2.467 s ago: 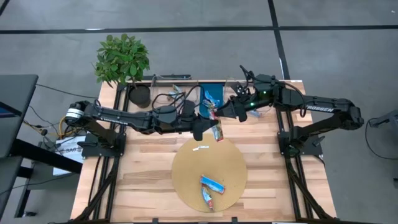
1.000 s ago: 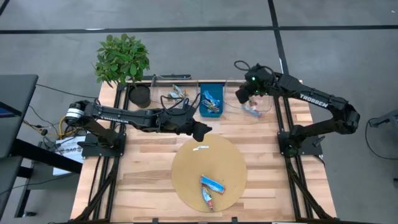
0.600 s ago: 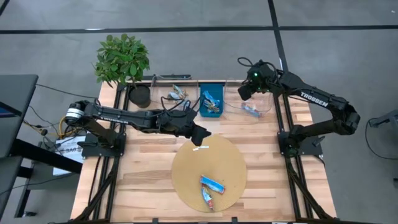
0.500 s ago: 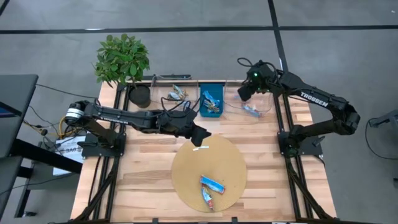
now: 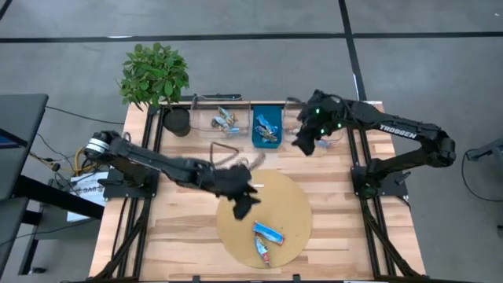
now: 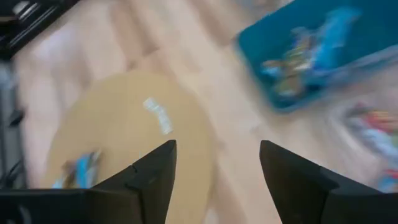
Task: Pick and place Granola Bars by type
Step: Put the red granola bar into the right transparent bin
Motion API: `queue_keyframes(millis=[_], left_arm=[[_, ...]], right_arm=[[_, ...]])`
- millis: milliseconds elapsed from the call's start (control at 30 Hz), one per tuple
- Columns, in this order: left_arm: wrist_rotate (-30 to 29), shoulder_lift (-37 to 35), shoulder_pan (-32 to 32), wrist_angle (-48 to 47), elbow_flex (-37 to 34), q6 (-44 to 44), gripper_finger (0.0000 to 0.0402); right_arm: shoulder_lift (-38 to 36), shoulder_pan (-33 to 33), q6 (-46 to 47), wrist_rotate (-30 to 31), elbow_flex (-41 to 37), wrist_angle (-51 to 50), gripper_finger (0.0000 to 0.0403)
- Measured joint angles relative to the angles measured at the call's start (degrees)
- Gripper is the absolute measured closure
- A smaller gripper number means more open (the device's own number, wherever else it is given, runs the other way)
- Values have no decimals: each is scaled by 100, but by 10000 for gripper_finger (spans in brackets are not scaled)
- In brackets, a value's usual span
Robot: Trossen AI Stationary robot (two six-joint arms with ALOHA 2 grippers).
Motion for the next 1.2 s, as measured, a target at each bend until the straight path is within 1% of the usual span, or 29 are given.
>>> queue_keyframes(millis=[167, 333, 367, 500, 567, 733, 900, 1000, 1200], left_arm=[[111, 540, -355, -182, 43, 403, 214], [67, 1139, -520, -894, 568, 950, 214], [42, 1247, -536, -1129, 702, 1094, 214], [44, 1781, -543, -1683, 1257, 1743, 214], [66, 2066, -543, -1847, 1540, 2043, 214], [313, 2719, -525, -2219, 2096, 2725, 214], [662, 3153, -521, -2367, 2492, 3091, 214], [896, 3234, -519, -2374, 2540, 3246, 214], [863, 3244, -512, -2405, 2460, 3359, 214]], right_arm=[[-2, 1017, -1, -317, 0, -137, 179], [-85, 2039, 142, -295, 0, -316, 179], [-79, 2213, 234, -257, 0, -334, 180], [-74, 2827, 649, 211, 0, -379, 182], [-61, 3091, 852, 445, 0, -378, 183], [-62, 3528, 1293, 745, 0, -331, 184], [-63, 3817, 1586, 931, 0, -331, 187], [-63, 3922, 1707, 949, 0, -330, 190], [-63, 4023, 1849, 1082, 0, -202, 198]])
